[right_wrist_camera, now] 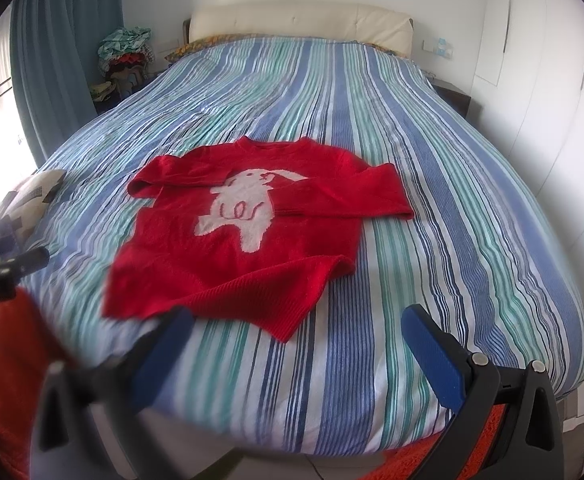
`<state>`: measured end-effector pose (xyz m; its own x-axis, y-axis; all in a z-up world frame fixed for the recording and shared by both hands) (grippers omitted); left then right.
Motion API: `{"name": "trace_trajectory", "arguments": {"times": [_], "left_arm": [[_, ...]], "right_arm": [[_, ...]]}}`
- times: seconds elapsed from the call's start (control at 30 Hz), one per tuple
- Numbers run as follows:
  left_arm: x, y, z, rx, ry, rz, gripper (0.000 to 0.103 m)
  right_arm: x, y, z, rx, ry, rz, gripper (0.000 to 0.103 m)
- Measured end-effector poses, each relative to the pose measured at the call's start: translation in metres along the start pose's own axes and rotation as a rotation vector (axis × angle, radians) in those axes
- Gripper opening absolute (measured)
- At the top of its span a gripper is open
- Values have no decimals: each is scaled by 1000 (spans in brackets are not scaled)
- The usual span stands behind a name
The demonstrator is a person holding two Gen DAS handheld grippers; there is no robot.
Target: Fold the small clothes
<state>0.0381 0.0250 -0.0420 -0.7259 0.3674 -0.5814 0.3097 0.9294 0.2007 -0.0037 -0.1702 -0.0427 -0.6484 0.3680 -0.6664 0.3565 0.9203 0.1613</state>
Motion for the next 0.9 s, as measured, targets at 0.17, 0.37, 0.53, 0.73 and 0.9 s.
{"name": "trace_trajectory", "arguments": {"times": [0.17,0.37,0.53,0.73,0.9], "left_arm": [[1,-4,3,7,8,9,103],[1,-2,7,13,16,0,103],[3,-2,10,18,25,-2,103],[13,9,22,35,45,-24,103],[54,31,72,202,166,-199,102]], "right_arm": [[1,-2,2,0,10,6,103],[2,-2,4,0,15,6,103],[2,-1,8,0,21,3,103],[4,-2,12,8,23,-3,103],[12,-40,26,43,30,53,103]]}}
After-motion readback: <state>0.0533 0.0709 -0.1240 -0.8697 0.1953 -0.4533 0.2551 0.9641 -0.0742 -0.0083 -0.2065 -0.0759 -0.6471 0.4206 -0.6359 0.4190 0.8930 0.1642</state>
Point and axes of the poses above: each gripper's, at about its wrist camera, not at the fingertips, and z roughly the way its jaws point, y to its left, x to its underside, the point moved 5 cm from there along z, roughly the way its jaws point, and after that the axes turned 15 degrees about z, right-handed, at the moved point
